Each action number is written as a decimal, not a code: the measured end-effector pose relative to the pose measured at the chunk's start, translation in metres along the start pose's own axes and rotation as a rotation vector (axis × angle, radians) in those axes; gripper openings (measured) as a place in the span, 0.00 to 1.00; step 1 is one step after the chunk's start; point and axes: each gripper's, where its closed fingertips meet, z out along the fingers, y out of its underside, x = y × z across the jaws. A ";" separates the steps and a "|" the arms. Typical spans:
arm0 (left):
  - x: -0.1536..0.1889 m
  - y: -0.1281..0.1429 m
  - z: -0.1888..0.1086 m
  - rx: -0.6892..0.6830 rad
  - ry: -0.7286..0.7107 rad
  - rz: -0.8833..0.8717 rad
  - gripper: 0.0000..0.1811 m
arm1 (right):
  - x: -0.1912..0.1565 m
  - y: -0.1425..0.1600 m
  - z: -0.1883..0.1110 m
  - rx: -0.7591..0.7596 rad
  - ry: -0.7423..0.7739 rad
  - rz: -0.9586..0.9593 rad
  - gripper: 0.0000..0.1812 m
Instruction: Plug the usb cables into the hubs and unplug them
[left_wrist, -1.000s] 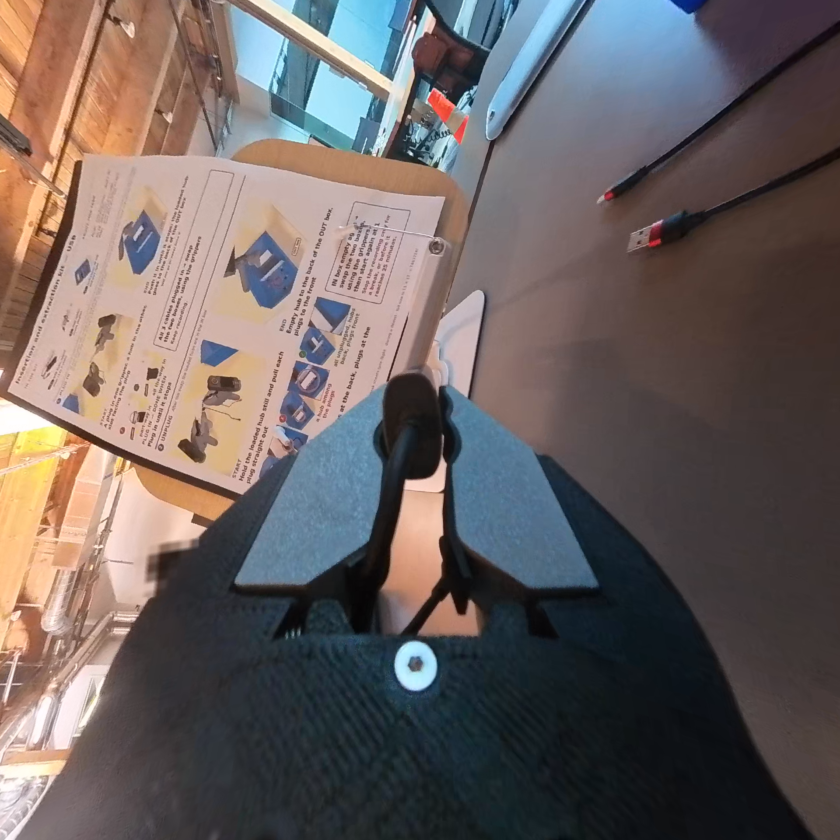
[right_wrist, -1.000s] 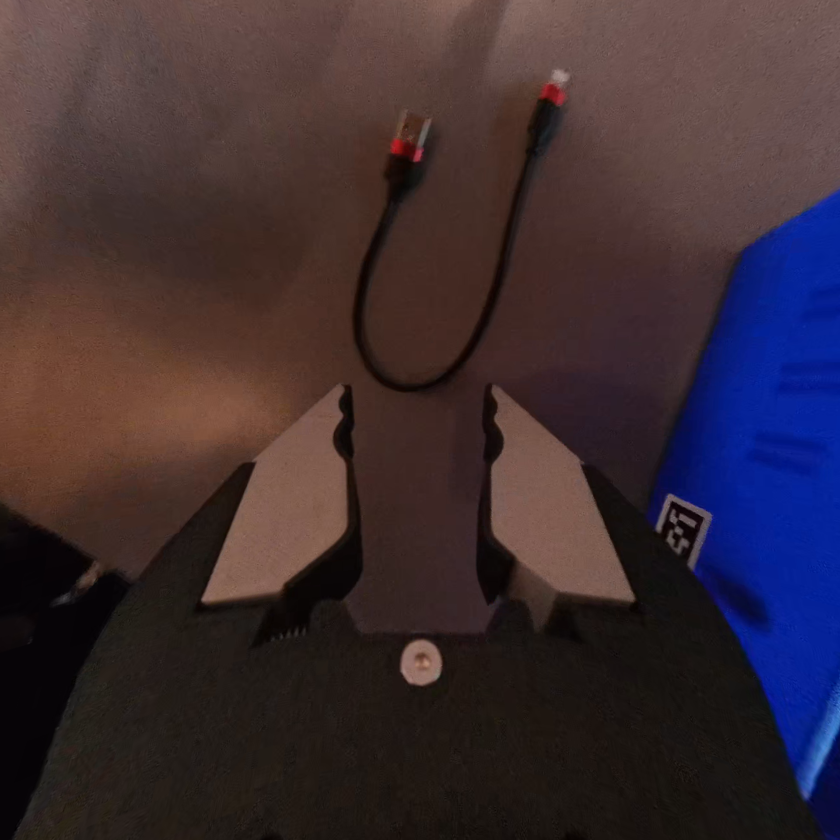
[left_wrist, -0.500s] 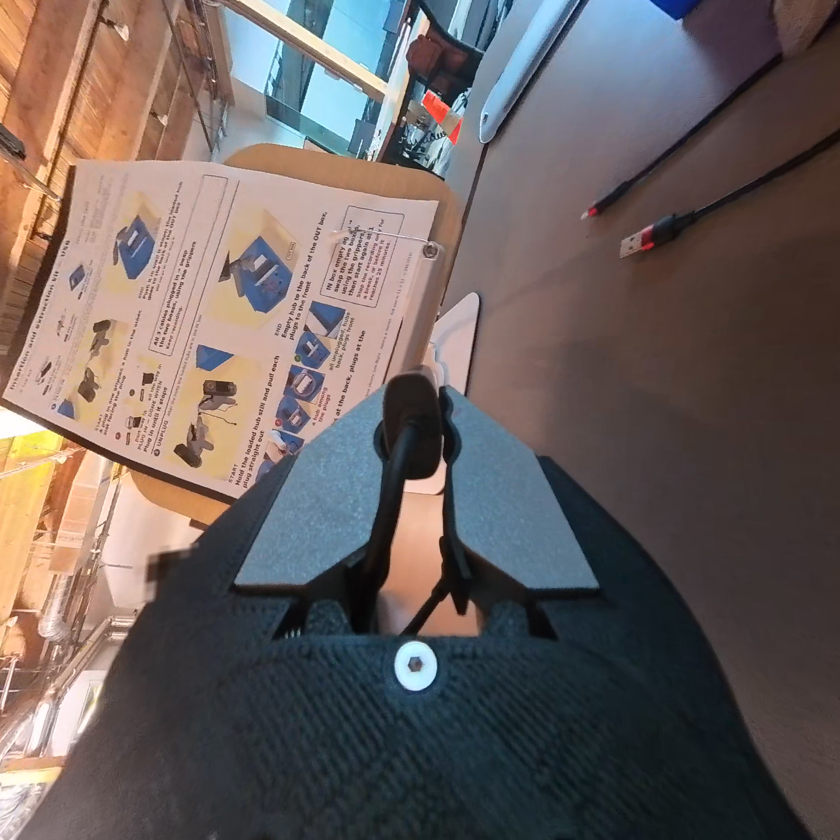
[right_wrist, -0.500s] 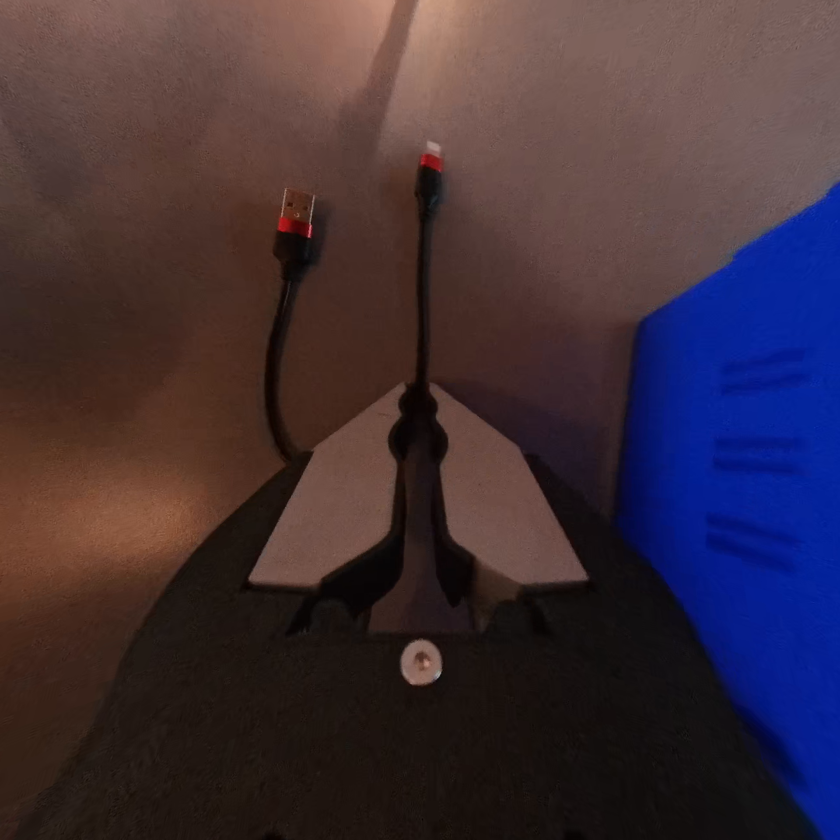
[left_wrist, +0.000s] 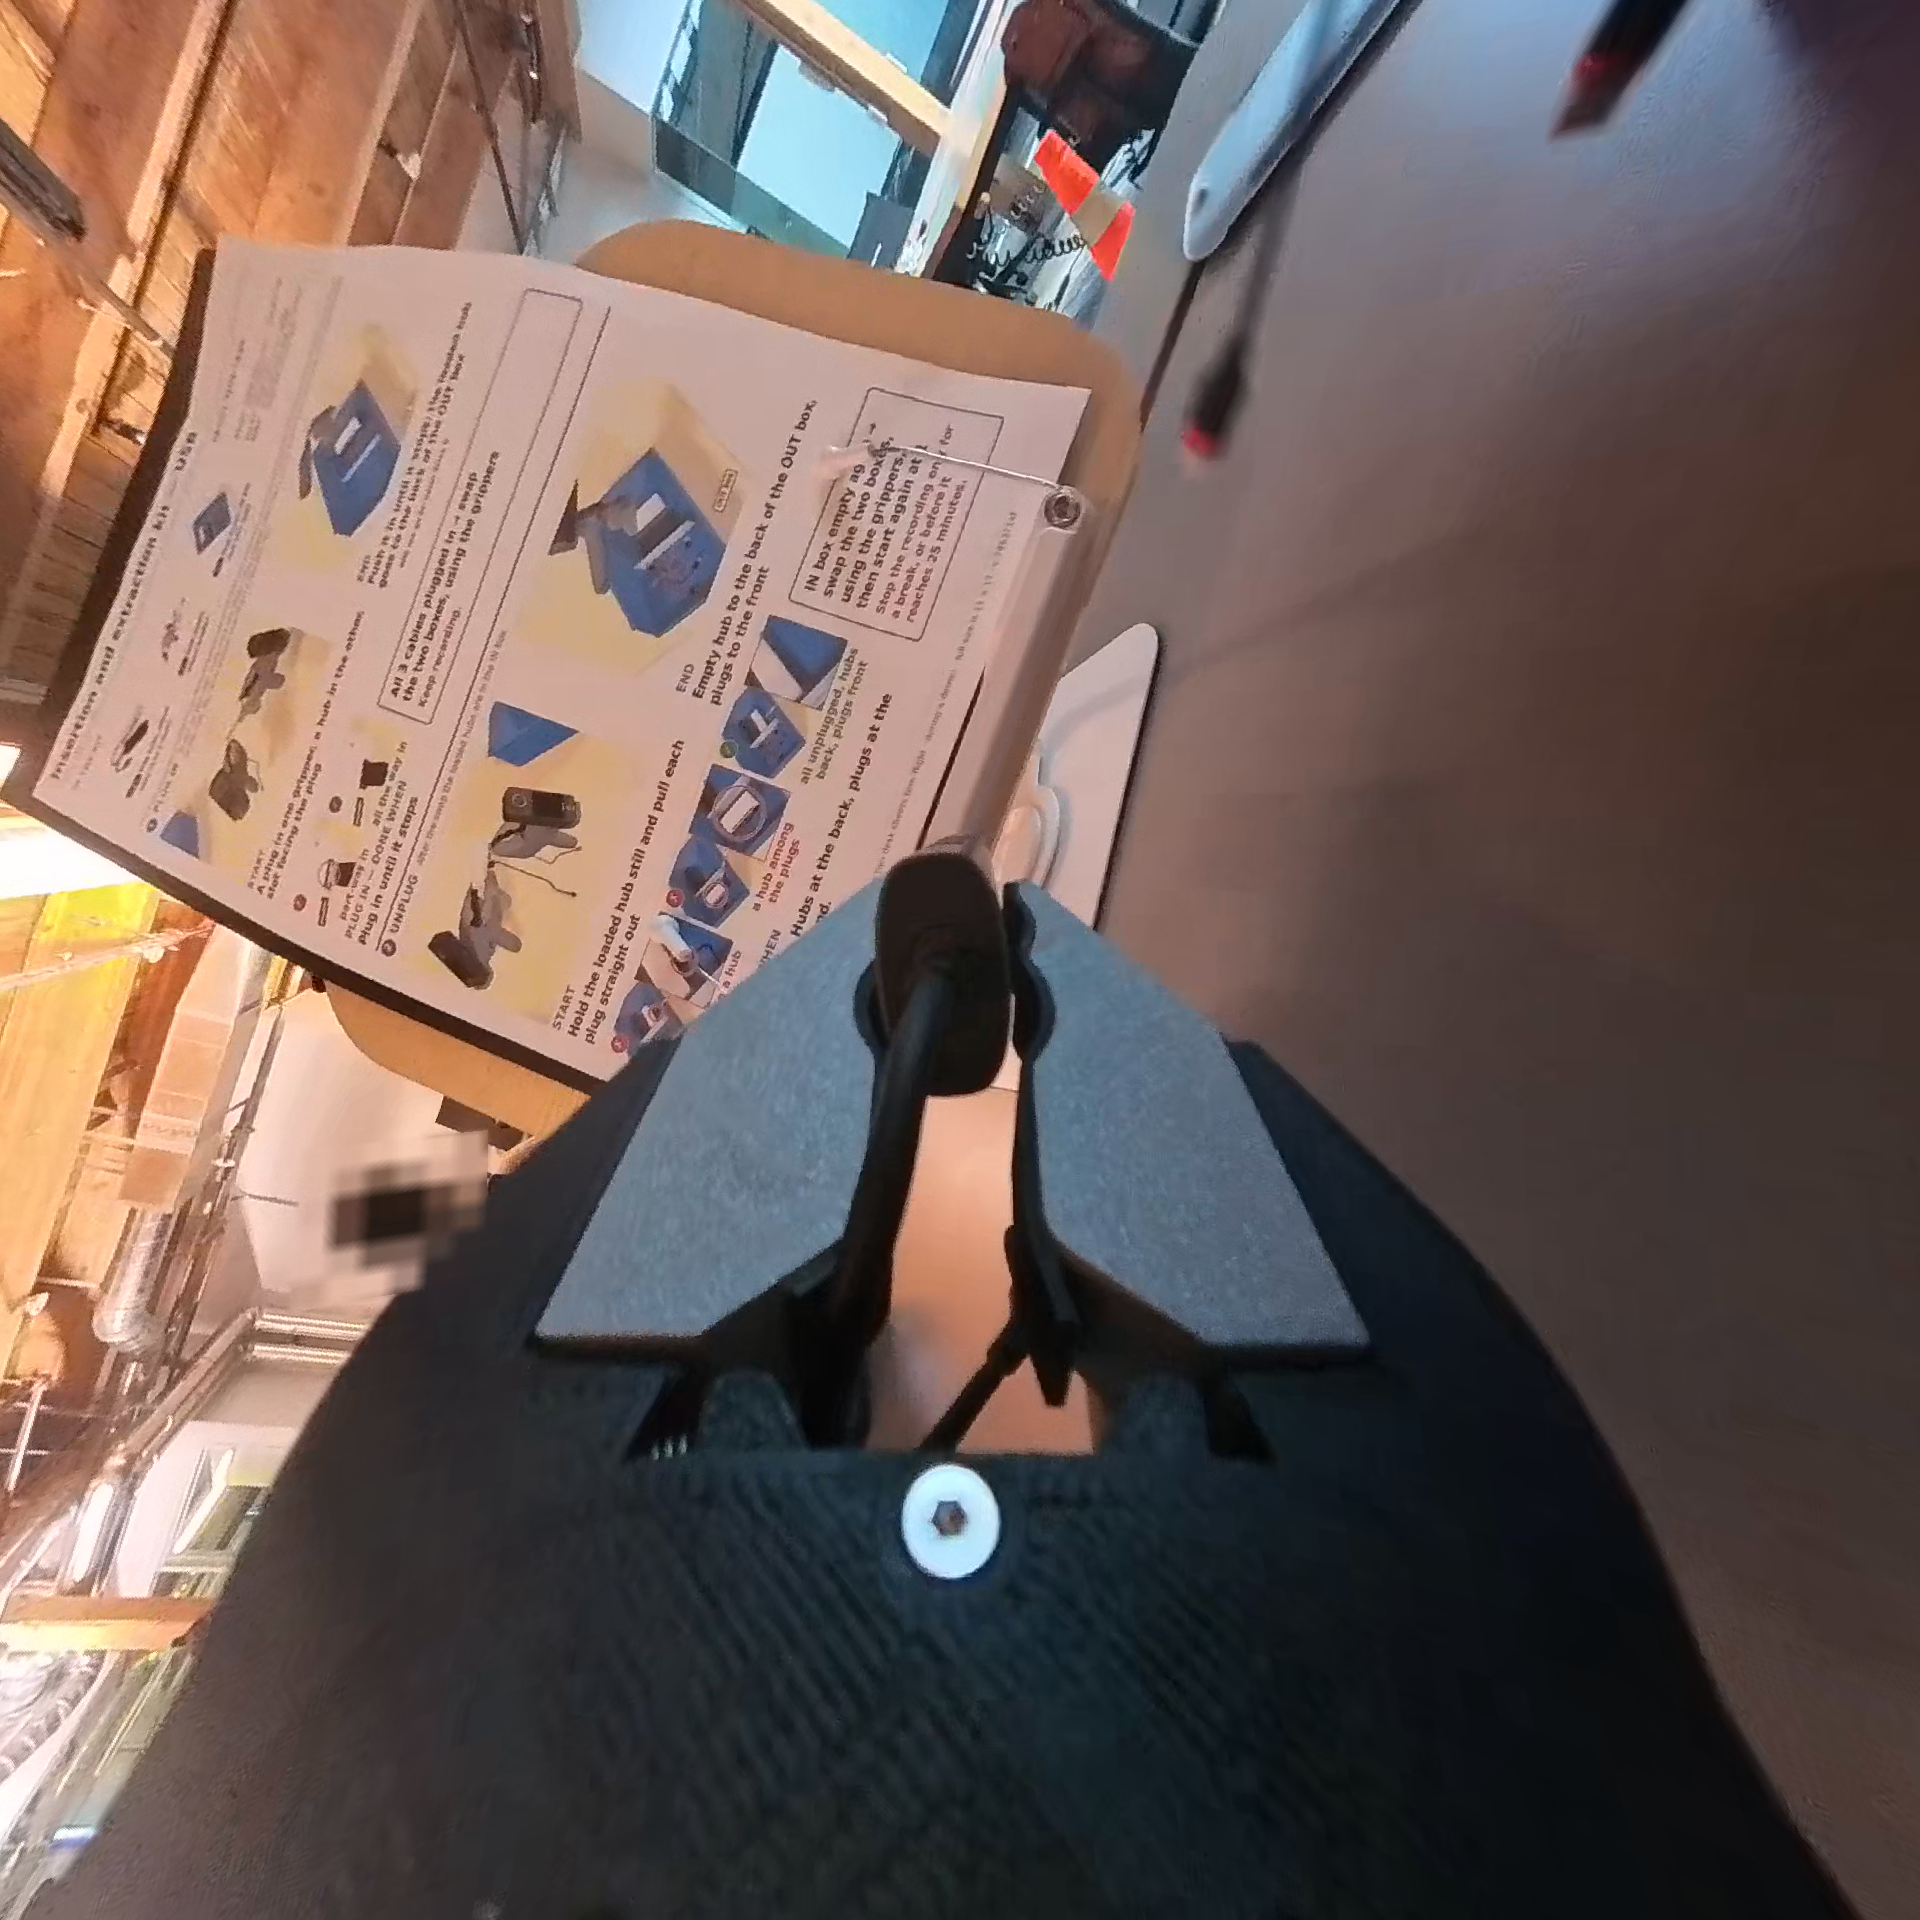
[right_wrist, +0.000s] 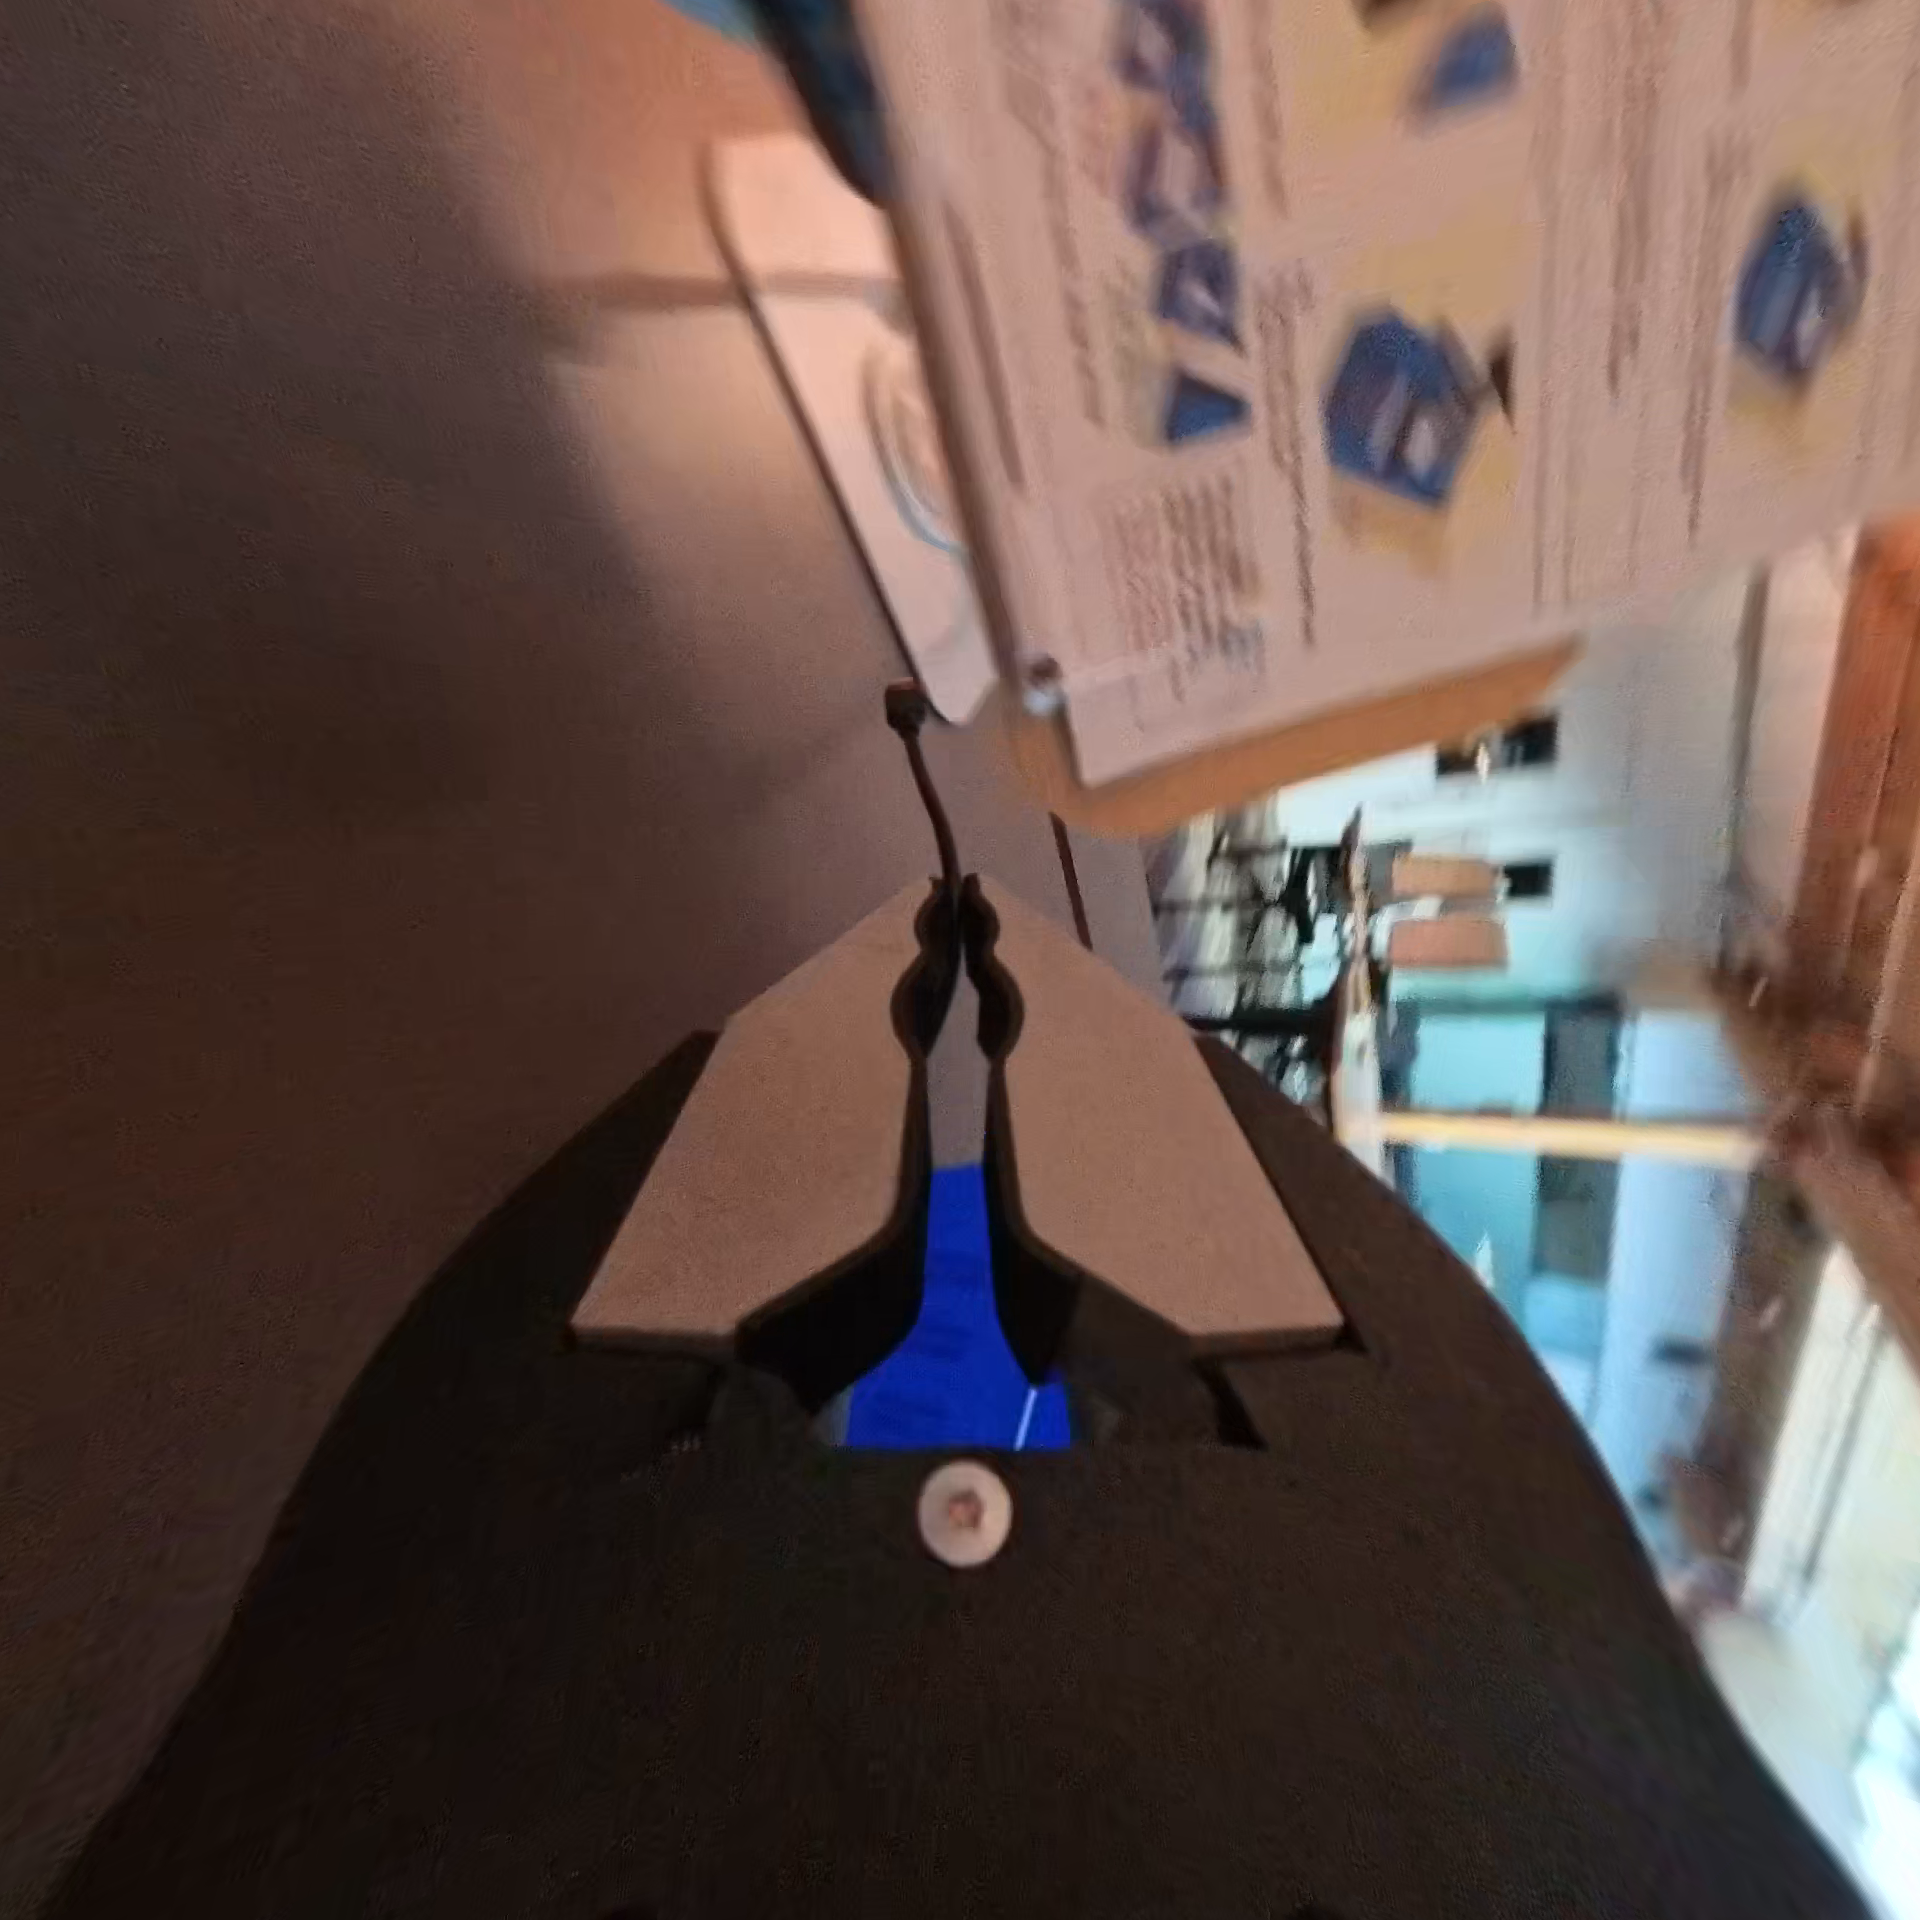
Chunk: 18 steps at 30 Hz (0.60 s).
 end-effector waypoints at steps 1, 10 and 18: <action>0.000 0.000 0.000 -0.001 0.000 -0.001 0.08 | -0.025 -0.010 -0.004 0.046 -0.045 -0.111 0.00; 0.001 0.003 0.002 -0.014 0.010 -0.016 0.08 | -0.131 0.009 -0.052 0.117 -0.459 -0.058 0.17; -0.001 0.006 0.002 -0.032 0.008 -0.015 0.08 | -0.120 -0.038 -0.001 -0.026 -0.683 0.696 0.20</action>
